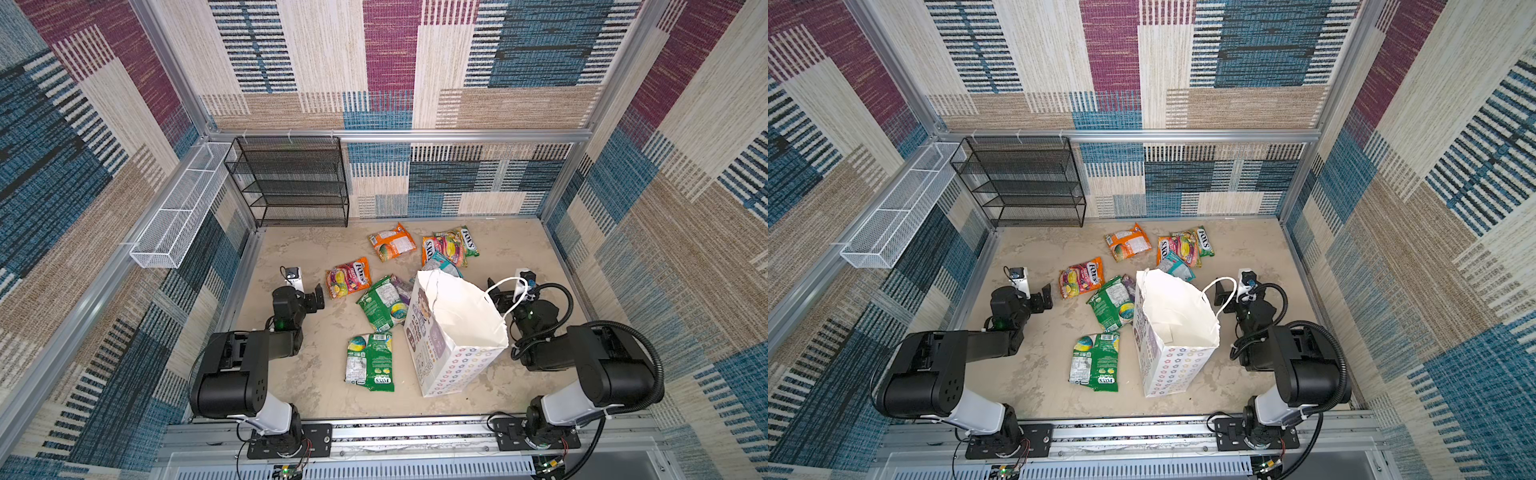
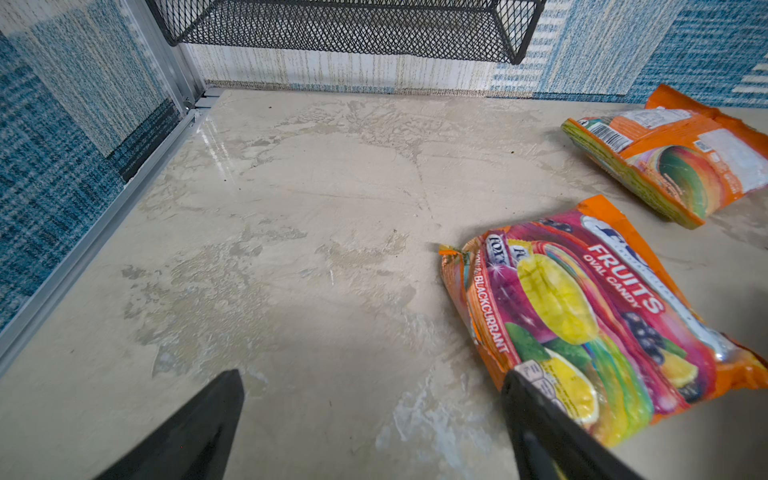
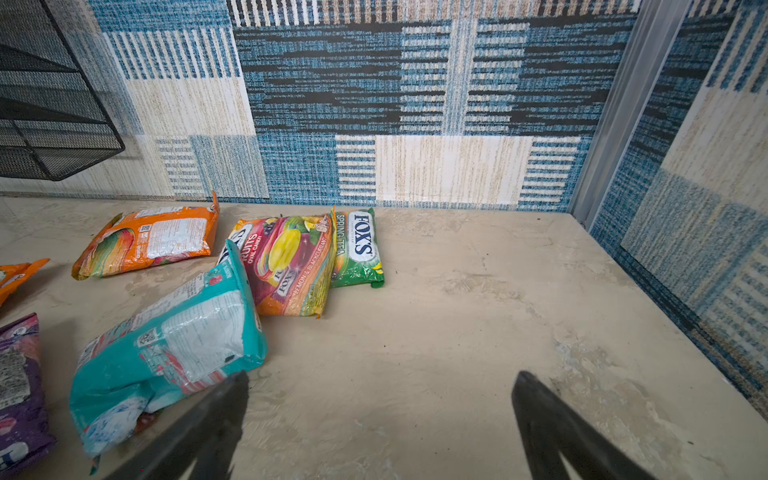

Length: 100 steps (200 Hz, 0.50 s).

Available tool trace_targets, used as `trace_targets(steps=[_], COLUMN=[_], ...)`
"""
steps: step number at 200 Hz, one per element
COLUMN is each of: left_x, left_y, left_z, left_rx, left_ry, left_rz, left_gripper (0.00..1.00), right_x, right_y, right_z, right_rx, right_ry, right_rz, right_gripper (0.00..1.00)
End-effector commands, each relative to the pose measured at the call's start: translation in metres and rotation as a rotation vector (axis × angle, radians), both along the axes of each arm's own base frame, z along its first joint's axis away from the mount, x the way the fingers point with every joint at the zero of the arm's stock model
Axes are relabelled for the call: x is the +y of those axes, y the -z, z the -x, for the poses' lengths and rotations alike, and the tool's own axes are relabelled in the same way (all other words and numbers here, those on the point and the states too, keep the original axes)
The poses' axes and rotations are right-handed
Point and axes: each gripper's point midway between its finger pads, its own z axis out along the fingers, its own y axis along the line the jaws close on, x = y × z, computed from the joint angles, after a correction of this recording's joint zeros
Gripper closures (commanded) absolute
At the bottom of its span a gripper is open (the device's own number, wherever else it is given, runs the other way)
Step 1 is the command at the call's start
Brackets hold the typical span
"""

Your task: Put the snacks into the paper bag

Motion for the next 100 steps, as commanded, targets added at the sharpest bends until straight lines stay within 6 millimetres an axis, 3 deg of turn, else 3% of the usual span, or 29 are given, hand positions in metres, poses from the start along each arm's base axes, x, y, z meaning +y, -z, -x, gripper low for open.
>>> trace_targets(steps=[1, 77, 100], left_x=[-0.0019, 0.0007, 0.0024], left_y=[-0.0044, -0.0038, -0.0099], left_z=[-0.0026, -0.0013, -0.0001], left_rx=[-0.013, -0.017, -0.038], left_ry=[0.019, 0.017, 0.001], left_rz=[-0.017, -0.004, -0.005], left_gripper=[0.01, 0.01, 0.01], right_x=[-0.0002, -0.0004, -0.0096], right_y=[-0.0071, -0.0067, -0.0102], right_z=[-0.0008, -0.0001, 0.0009], right_rx=[-0.027, -0.026, -0.039], right_ry=[0.003, 0.003, 0.056], right_rz=[-0.003, -0.006, -0.022], right_gripper=[0.00, 0.00, 0.00])
